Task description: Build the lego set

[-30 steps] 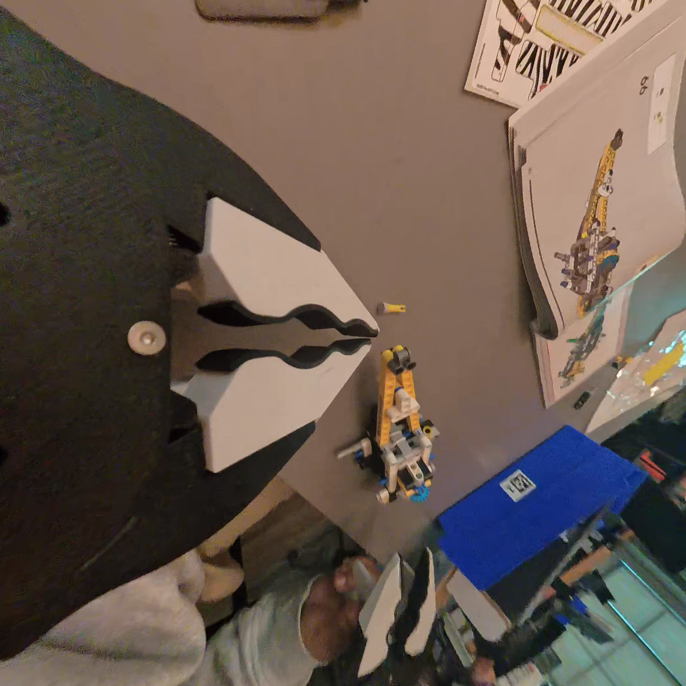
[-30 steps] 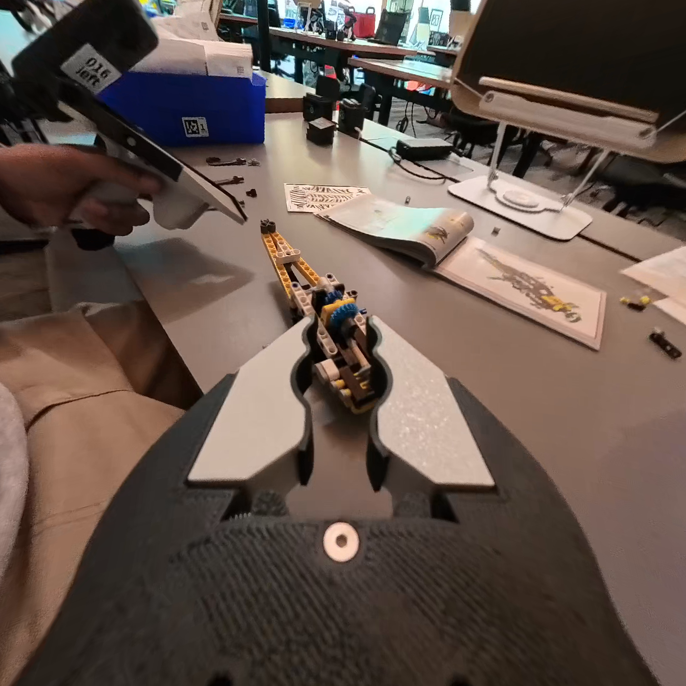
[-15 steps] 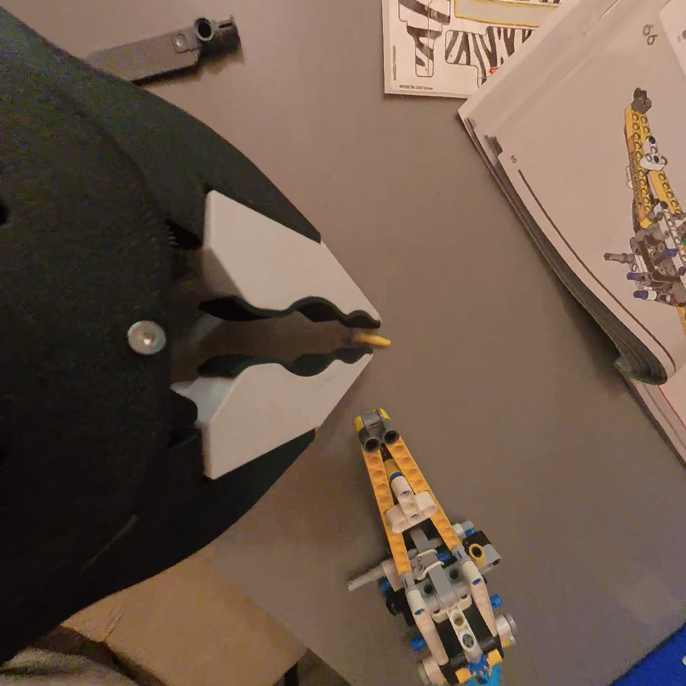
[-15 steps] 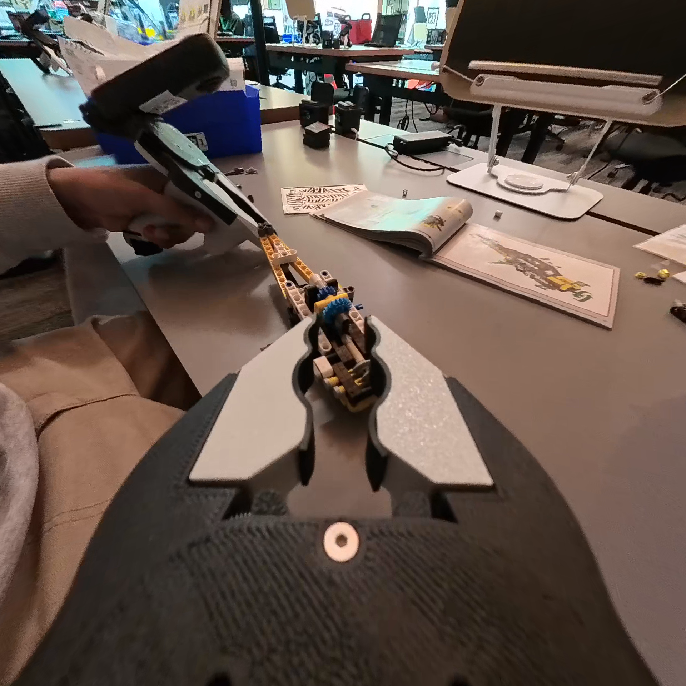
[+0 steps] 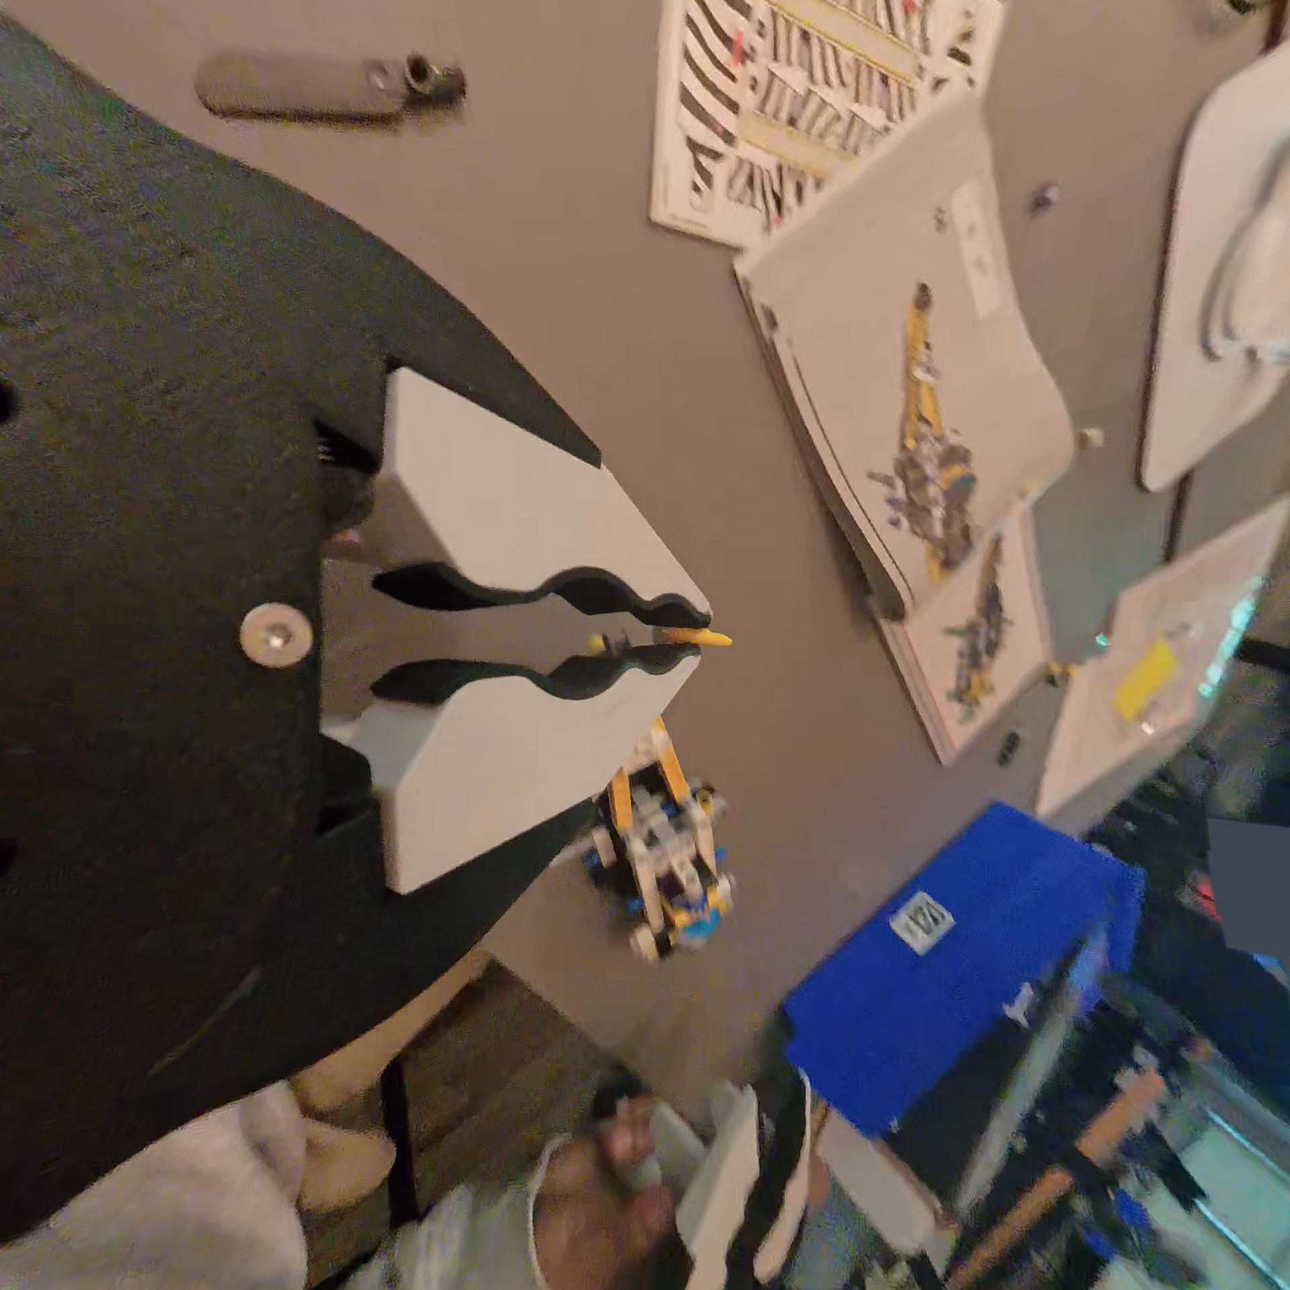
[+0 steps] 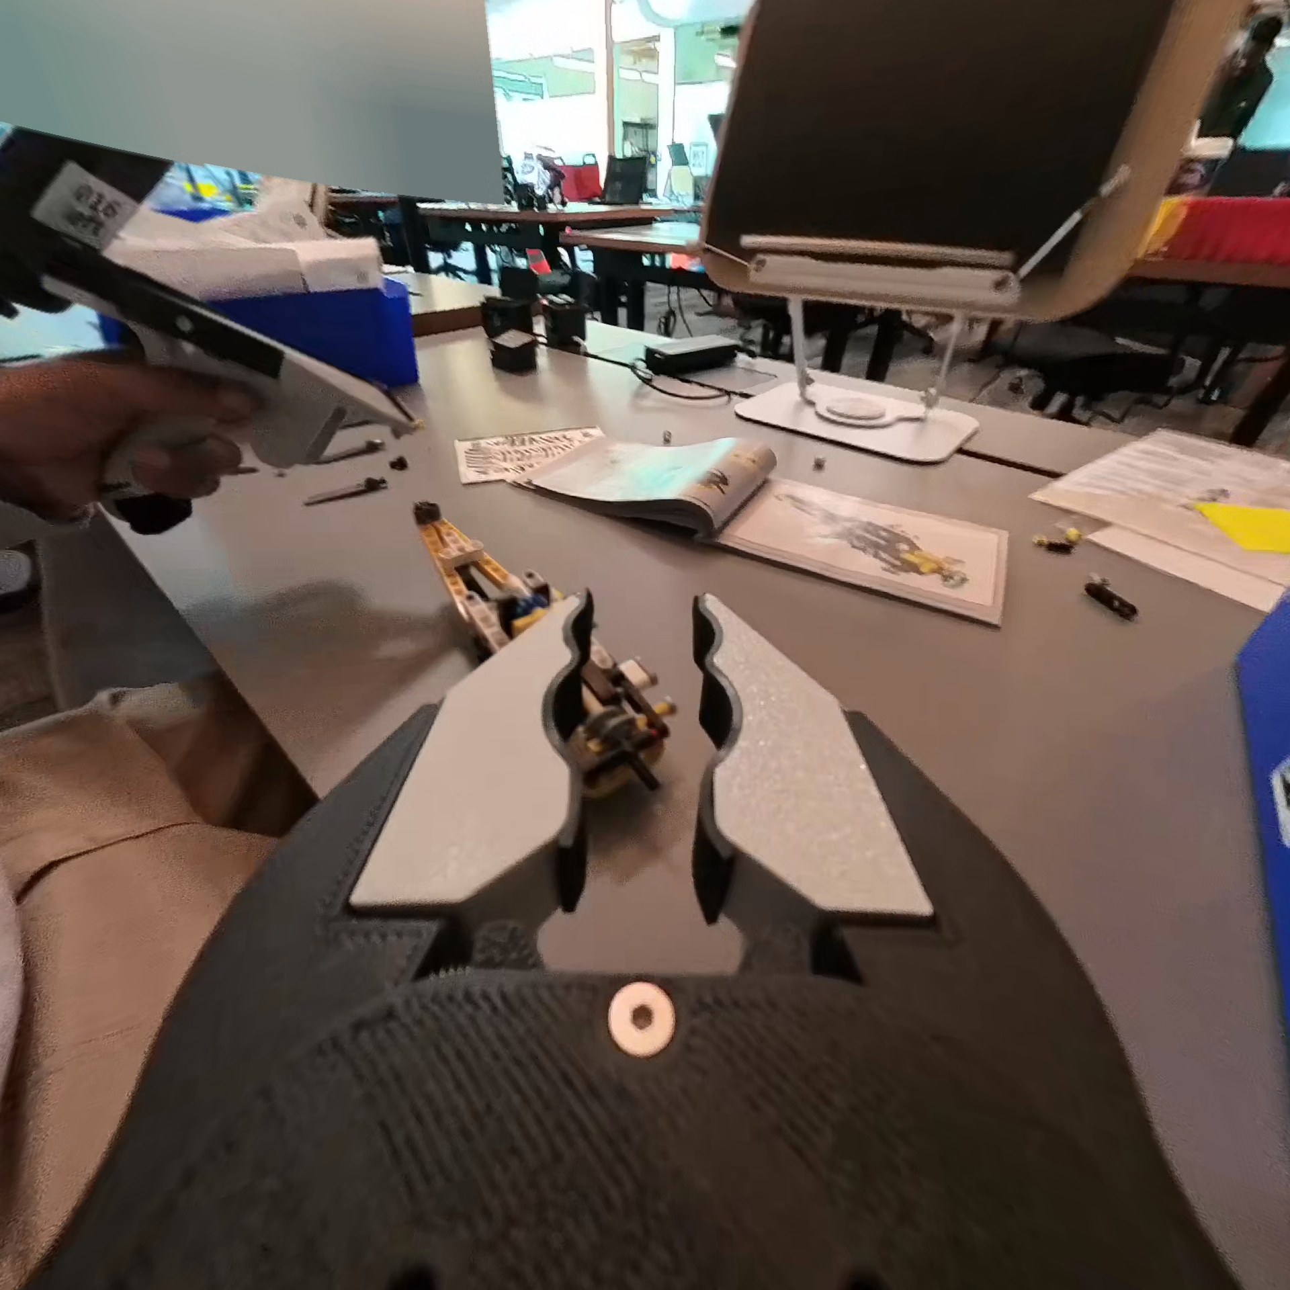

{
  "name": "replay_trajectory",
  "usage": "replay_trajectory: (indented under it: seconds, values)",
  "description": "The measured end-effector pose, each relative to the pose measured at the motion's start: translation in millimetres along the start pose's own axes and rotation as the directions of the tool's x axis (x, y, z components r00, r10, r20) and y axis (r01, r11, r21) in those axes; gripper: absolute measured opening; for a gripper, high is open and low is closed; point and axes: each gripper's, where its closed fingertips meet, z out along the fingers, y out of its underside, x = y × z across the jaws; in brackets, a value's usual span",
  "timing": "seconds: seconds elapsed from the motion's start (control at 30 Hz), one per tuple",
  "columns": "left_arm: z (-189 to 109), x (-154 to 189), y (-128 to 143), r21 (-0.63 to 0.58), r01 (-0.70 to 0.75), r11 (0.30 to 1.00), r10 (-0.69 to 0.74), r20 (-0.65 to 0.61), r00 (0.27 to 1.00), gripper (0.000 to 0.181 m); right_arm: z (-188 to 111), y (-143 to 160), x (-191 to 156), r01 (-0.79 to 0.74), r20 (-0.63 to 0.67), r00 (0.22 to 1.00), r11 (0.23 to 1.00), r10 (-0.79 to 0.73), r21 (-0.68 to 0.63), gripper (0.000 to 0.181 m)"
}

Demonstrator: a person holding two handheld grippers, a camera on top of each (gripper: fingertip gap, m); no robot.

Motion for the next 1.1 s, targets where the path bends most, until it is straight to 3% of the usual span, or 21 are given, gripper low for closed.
replay_trajectory:
  seconds: [0.03, 0.13, 0.2, 0.27, 0.37, 0.5, 0.7, 0.8, 1.1]
  values:
    - [-4.7, 23.6, -9.6, 0.049, -0.009, 0.999, 0.011, -0.048, 0.999, 0.002, 1.7, -4.8, -7.9, 0.018, 0.011, 1.000, 1.000, -0.018, 0.016, 0.028]
    - [-7.6, 99.7, -21.5, 0.143, 0.109, 0.984, -0.063, -0.292, 0.954, 0.002, 8.6, -20.1, -43.3, 0.135, 0.042, 0.990, 0.989, -0.138, 0.066, 0.029]
    - [-7.0, 138.2, -21.6, 0.111, 0.304, 0.946, -0.208, -0.511, 0.834, 0.002, 12.1, -28.1, -66.7, 0.235, 0.037, 0.970, 0.968, -0.240, 0.091, 0.029]
    - [-3.3, 153.8, -19.0, 0.011, 0.497, 0.868, -0.375, -0.641, 0.669, 0.002, 11.1, -36.6, -83.5, 0.316, 0.013, 0.947, 0.941, -0.320, 0.122, 0.029]
    - [2.9, 160.1, -13.1, -0.112, 0.663, 0.740, -0.532, -0.701, 0.475, 0.002, 4.7, -47.6, -96.9, 0.420, -0.036, 0.907, 0.894, -0.420, 0.157, 0.028]
    - [5.1, 176.2, -11.0, -0.194, 0.726, 0.660, -0.595, -0.724, 0.348, 0.002, 4.4, -48.4, -99.6, 0.552, -0.109, 0.833, 0.825, -0.542, 0.120, 0.023]
    - [5.6, 196.8, -8.7, -0.174, 0.728, 0.663, -0.579, -0.736, 0.351, 0.002, 3.4, -50.5, -94.1, 0.568, -0.165, 0.819, 0.817, -0.549, 0.099, 0.020]
    - [7.0, 201.1, -2.9, -0.152, 0.720, 0.677, -0.572, -0.725, 0.384, 0.003, 3.0, -49.8, -92.1, 0.535, -0.157, 0.841, 0.839, -0.518, 0.101, 0.018]
    - [7.9, 206.5, 12.3, -0.176, 0.716, 0.675, -0.596, -0.702, 0.389, 0.003, -6.4, -39.3, -93.1, 0.499, -0.109, 0.864, 0.863, -0.491, 0.071, 0.010]
